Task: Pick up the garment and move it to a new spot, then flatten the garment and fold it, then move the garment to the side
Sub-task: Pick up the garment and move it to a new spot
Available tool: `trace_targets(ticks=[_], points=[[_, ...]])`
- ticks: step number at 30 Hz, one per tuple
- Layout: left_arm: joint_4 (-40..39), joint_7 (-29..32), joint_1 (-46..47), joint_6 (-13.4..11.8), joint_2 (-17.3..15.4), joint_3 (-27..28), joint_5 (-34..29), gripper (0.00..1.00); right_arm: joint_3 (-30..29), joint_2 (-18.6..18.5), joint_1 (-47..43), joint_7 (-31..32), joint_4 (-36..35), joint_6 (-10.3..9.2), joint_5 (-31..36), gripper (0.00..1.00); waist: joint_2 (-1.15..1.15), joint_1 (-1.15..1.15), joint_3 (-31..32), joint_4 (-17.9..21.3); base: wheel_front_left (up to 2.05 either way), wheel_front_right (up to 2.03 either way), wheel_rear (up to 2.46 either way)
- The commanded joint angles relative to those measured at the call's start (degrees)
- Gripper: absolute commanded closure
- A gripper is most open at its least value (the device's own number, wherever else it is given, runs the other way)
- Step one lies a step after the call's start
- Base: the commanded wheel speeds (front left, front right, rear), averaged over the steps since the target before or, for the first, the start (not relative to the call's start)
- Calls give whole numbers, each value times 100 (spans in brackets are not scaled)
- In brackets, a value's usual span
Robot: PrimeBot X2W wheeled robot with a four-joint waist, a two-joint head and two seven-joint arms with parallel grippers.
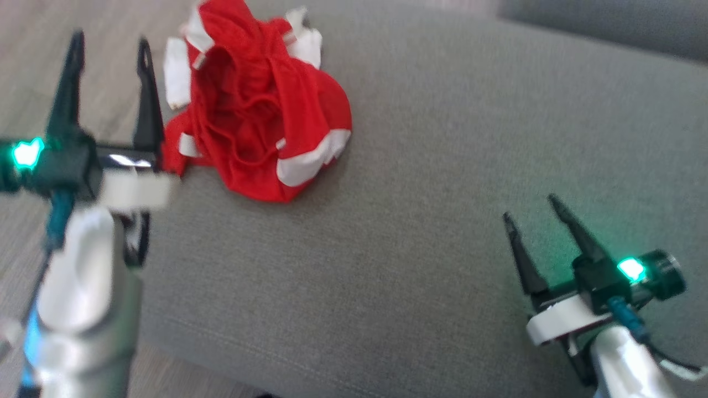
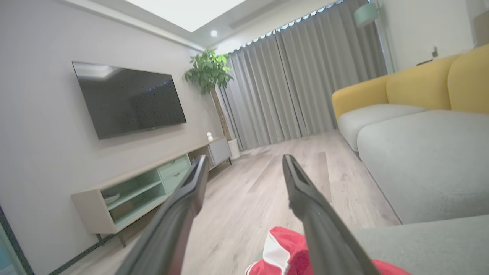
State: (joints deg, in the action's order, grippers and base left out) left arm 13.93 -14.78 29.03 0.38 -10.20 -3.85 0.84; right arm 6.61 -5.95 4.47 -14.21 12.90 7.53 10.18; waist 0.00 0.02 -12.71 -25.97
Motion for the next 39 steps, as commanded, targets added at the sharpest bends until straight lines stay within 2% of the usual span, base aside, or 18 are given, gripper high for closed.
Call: trace_targets(ticks=[1,4,7,10,15,18,19,20,24,28,32,36,39], points=[[18,-22,307,39,-261,170,-55,0,116,-87,160,-79,-205,-4,33,0,0,-2,-429,151,0,0,0],[948,-10,913,252,-430,110,-39,0,134,-261,262,-79,-282,-4,57,0,0,-2,-684,259,0,0,0],[2426,410,1733,502,-613,-115,-52,0,109,-450,382,-79,-418,-4,50,0,0,-2,-989,438,0,0,0],[3082,542,2078,612,-656,-206,70,0,118,-503,410,-79,-486,-4,58,0,0,-2,-1111,542,0,0,0],[3889,577,2483,631,-902,-455,-111,0,152,-537,487,-79,-550,-4,63,0,0,-2,-1321,741,0,0,0],[4155,393,2664,469,-1050,-560,-274,0,152,-510,537,-79,-569,-4,58,0,0,-2,-1401,877,0,0,0],[4189,292,2714,380,-1092,-569,-308,59,146,-491,550,-79,-572,-4,56,0,0,-2,-1412,926,0,0,0],[4212,212,2755,315,-1131,-576,-330,100,135,-468,557,-79,-575,-4,51,0,0,-2,-1417,975,0,0,0],[3993,11,2893,207,-1257,-531,-280,100,84,-335,567,-79,-557,-4,13,0,0,-2,-1342,1174,0,0,0],[3389,-16,2923,121,-1393,-521,-283,100,97,-176,587,-79,-523,-4,-23,0,0,-2,-1196,1388,0,0,0],[2281,-19,2727,66,-1678,-538,-330,100,180,55,658,-79,-475,-4,-112,0,0,-2,-902,1827,0,0,0],[1402,-14,2636,153,-1886,-630,-397,100,228,212,632,-79,-419,-4,-200,0,0,-2,-560,2291,0,0,0],[893,104,2697,289,-1901,-732,-370,100,249,273,584,-79,-349,-4,-266,0,0,-2,-294,2651,0,0,0]])
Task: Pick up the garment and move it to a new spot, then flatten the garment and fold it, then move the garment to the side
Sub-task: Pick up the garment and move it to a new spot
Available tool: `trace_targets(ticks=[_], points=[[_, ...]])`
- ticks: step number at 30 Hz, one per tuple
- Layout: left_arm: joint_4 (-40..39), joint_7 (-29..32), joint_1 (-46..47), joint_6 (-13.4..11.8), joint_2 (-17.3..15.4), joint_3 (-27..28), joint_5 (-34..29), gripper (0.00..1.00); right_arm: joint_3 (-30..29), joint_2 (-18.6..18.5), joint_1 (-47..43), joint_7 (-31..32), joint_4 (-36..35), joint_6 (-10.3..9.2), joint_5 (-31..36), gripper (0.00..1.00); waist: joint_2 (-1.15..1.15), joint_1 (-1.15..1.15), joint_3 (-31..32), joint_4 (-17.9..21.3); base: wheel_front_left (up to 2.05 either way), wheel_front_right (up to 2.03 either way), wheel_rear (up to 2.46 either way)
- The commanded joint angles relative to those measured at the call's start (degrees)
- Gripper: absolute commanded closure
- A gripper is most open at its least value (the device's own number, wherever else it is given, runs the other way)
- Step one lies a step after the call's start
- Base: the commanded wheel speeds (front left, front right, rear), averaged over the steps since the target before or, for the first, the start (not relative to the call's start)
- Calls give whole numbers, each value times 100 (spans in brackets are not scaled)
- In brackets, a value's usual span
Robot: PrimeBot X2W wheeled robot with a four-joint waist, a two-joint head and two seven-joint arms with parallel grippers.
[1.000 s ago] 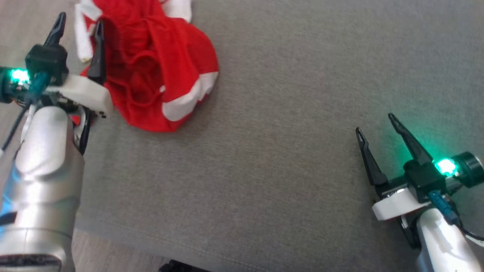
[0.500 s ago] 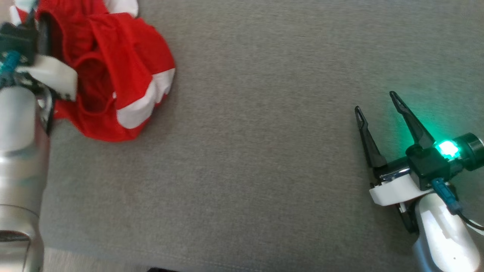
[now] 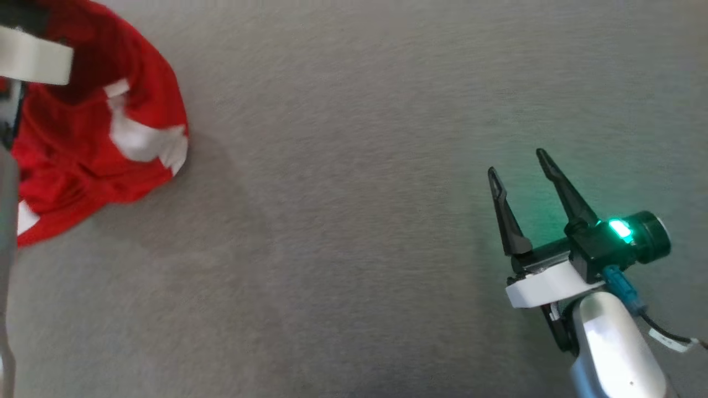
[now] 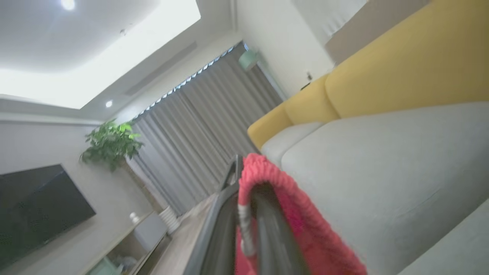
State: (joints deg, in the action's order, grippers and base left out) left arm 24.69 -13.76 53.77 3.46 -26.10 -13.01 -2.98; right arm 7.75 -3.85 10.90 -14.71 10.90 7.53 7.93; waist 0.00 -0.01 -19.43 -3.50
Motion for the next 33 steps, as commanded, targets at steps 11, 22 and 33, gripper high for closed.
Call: trace_targets(ticks=[11,22,33], points=[[-935,463,1072,357,-75,-723,141,100,402,96,-311,-29,-118,-4,-660,0,0,1,1050,1634,0,0,0],[-162,627,1528,401,1017,-1893,1165,100,552,97,-304,-29,-184,-4,-954,0,0,1,1032,2158,0,0,0],[2059,489,367,402,920,-2414,2380,100,757,97,-58,-29,-217,-4,-1156,0,0,1,510,2303,0,0,0]])
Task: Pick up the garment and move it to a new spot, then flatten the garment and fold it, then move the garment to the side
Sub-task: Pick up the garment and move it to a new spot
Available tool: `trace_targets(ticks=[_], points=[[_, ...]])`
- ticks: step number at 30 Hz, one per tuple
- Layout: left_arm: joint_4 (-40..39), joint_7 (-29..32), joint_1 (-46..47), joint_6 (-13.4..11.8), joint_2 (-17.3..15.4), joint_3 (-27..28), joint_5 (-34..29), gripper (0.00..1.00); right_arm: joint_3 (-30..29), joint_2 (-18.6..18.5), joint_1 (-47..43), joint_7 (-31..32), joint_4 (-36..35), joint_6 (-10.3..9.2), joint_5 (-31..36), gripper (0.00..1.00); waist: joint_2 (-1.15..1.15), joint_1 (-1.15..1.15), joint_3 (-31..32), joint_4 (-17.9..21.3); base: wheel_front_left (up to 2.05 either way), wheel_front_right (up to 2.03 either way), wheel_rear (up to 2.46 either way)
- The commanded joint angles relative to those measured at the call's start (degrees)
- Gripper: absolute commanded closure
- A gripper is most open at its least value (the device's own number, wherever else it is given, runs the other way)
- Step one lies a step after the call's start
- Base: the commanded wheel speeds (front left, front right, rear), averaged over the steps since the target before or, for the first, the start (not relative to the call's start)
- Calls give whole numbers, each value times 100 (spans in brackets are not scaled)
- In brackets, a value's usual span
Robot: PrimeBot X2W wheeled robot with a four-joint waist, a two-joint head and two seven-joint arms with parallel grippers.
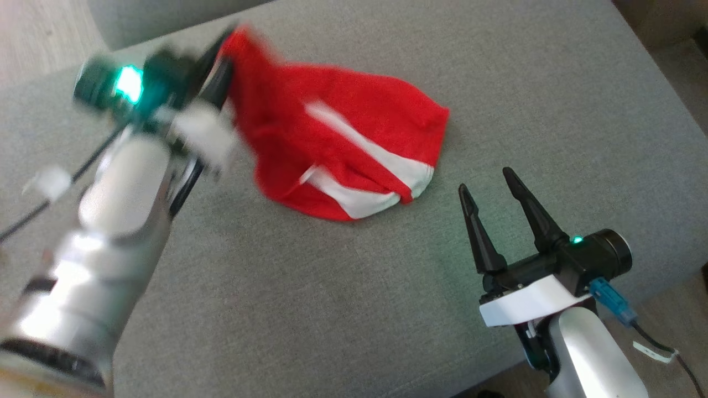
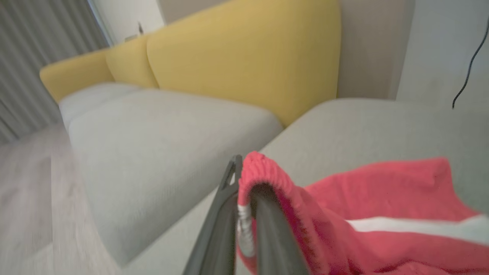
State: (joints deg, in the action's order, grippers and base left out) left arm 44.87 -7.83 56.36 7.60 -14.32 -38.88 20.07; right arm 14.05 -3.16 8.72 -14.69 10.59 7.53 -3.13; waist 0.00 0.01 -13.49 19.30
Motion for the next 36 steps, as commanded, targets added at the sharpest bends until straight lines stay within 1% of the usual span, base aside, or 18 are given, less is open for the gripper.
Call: trace_targets(ticks=[1,2,3,4,5,9,11,12,16,19,22,26,27,31,36], points=[[41,-105,107,-12,-258,173,75,100,127,28,160,-30,-185,-4,-50,0,0,-1,-83,24,0,0,0],[232,-179,-34,-12,-282,217,164,100,130,28,170,-30,-176,-4,-50,0,0,-1,-104,15,0,0,0],[406,-251,-160,-12,-299,253,229,76,128,28,174,-30,-168,-4,-42,0,0,-1,-120,-7,0,0,0],[557,-328,-280,-24,-305,287,282,29,125,28,173,-30,-158,-4,-27,0,0,-1,-131,-41,0,0,0],[679,-415,-389,-66,-302,345,344,0,121,28,170,-30,-148,-4,-11,0,0,-1,-130,-79,0,0,0],[816,-675,-883,-257,-185,570,525,0,19,28,108,-30,-102,-4,79,0,0,-1,-40,-354,0,0,0],[699,-707,-1193,-336,-84,635,537,0,-81,28,46,-30,-64,-4,144,0,0,-1,45,-557,0,0,0],[521,-711,-1369,-393,-37,697,527,0,-128,28,9,-30,-47,-4,181,0,0,-1,94,-663,0,0,0],[-454,-715,-2301,-723,97,1029,319,0,-302,28,-175,-30,11,-4,282,0,0,-1,338,-1081,0,0,0],[-1171,-715,-3065,-875,216,1265,93,0,-465,28,-361,-30,31,-4,289,0,0,-1,566,-1360,0,0,0],[-1968,-716,-3800,-1055,375,1603,-139,0,-525,28,-555,-30,23,-4,281,0,0,-1,772,-1558,0,0,0],[-3046,-716,-4756,-1286,677,2163,-469,0,-614,28,-828,-30,-36,-4,279,0,0,-1,1028,-1777,0,0,0],[-3524,-716,-5188,-1335,832,2429,-601,0,-680,28,-974,-30,-72,-4,258,0,0,-1,1138,-1866,0,0,0],[-4135,-716,-5860,-1290,1043,2721,-816,0,-797,28,-1287,-30,-172,-4,191,0,0,-1,1314,-2037,0,0,0],[-4275,-717,-6284,-1178,1125,2763,-1023,0,-912,28,-1581,-30,-213,-4,131,0,0,-1,1499,-2200,0,0,0]])
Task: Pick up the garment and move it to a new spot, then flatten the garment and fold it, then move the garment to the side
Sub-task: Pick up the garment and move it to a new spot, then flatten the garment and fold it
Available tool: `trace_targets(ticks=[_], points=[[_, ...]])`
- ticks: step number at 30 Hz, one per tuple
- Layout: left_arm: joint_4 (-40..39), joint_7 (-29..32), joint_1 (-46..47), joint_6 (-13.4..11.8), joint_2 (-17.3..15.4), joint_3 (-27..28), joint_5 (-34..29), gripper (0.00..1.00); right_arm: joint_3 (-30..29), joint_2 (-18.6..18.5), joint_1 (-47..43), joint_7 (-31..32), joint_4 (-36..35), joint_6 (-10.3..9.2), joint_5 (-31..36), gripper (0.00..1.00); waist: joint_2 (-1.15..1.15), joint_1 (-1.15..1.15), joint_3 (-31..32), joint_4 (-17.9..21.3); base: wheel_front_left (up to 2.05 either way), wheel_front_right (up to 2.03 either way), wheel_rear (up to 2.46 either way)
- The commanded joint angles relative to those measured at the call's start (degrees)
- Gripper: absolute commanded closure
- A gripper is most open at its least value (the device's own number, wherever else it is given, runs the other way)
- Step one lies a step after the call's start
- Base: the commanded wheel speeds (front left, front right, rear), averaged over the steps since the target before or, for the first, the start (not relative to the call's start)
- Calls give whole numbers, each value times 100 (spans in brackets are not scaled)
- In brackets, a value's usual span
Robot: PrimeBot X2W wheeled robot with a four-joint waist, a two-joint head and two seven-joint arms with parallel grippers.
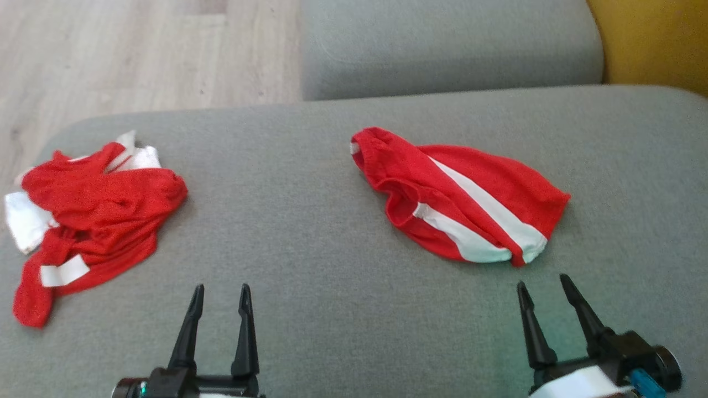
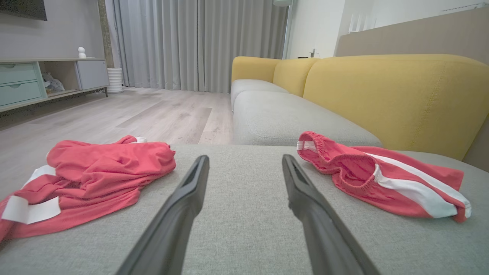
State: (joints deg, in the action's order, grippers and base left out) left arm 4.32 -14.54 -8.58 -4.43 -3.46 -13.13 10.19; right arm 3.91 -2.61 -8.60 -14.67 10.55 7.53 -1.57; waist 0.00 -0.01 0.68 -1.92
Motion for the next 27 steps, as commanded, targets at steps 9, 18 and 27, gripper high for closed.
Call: trace_targets(ticks=[9,18,27], points=[[-217,-45,45,-23,56,251,-50,0,-15,-27,29,-33,-284,-4,-153,0,0,1,185,-149,0,0,0],[-253,-46,-9,-137,57,273,-20,0,-8,-27,20,-33,-301,-4,-161,0,0,1,174,-176,0,0,0],[-263,-46,-22,-227,57,224,-34,0,-9,-27,21,-33,-309,-4,-163,0,0,1,162,-212,0,0,0]])
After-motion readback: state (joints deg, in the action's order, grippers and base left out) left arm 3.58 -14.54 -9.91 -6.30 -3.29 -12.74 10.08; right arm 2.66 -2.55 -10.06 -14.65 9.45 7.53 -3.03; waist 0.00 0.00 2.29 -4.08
